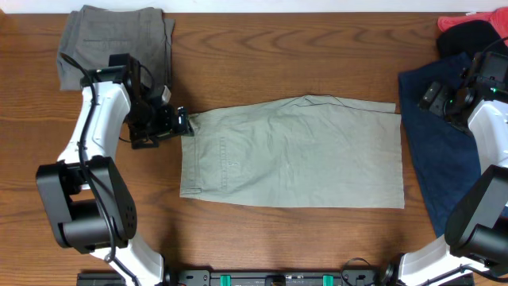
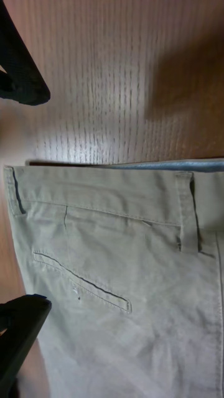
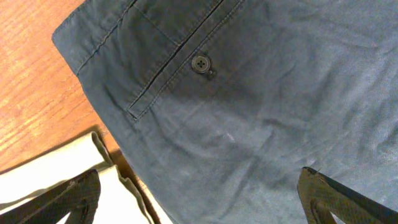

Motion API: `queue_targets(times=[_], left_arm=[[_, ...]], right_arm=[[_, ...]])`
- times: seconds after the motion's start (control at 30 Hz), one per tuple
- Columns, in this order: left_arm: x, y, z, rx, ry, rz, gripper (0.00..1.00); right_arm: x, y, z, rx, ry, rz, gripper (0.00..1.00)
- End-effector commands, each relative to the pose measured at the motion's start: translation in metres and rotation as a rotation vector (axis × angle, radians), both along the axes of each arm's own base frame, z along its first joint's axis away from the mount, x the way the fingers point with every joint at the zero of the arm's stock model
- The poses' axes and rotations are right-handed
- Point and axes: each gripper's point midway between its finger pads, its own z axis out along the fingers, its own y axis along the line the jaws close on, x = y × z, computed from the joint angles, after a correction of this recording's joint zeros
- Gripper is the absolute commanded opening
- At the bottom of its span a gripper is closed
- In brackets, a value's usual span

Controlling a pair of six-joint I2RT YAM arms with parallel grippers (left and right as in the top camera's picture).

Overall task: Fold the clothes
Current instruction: 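Reach the left gripper to the khaki pants' left edge and grasp, then lift the left edge and fold it rightward over the pants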

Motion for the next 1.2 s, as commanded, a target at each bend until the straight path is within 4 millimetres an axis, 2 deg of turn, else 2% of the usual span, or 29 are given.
queue_targets(times=[0.0, 0.17, 0.47, 0.73, 1.03, 1.17], left_arm=[[-0.004, -0.007, -0.008, -0.091, 0.02, -0.009, 0.98], [-0.003, -0.015, -0.014, -0.159, 0.028, 0.003, 0.98], [-0.024, -0.018, -0.048, -0.164, 0.063, 0.0, 0.98], [-0.038, -0.021, -0.068, -0.171, 0.074, -0.004, 0.98], [-0.06, -0.041, -0.092, -0.28, 0.069, 0.012, 0.98], [-0.074, -0.043, -0.105, -0.282, 0.074, 0.012, 1.0]], right_arm=[[0.002, -0.002, 0.013, -0.02, -0.026, 0.005, 0.99], [0.002, -0.002, 0.013, -0.02, -0.026, 0.005, 0.99], [0.002, -0.002, 0.013, -0.02, -0.026, 0.005, 0.99], [0.002, -0.002, 0.013, -0.02, -0.026, 0.005, 0.99], [0.002, -0.002, 0.013, -0.02, -0.026, 0.005, 0.99], [0.002, -0.002, 0.013, -0.02, -0.026, 0.005, 0.99]])
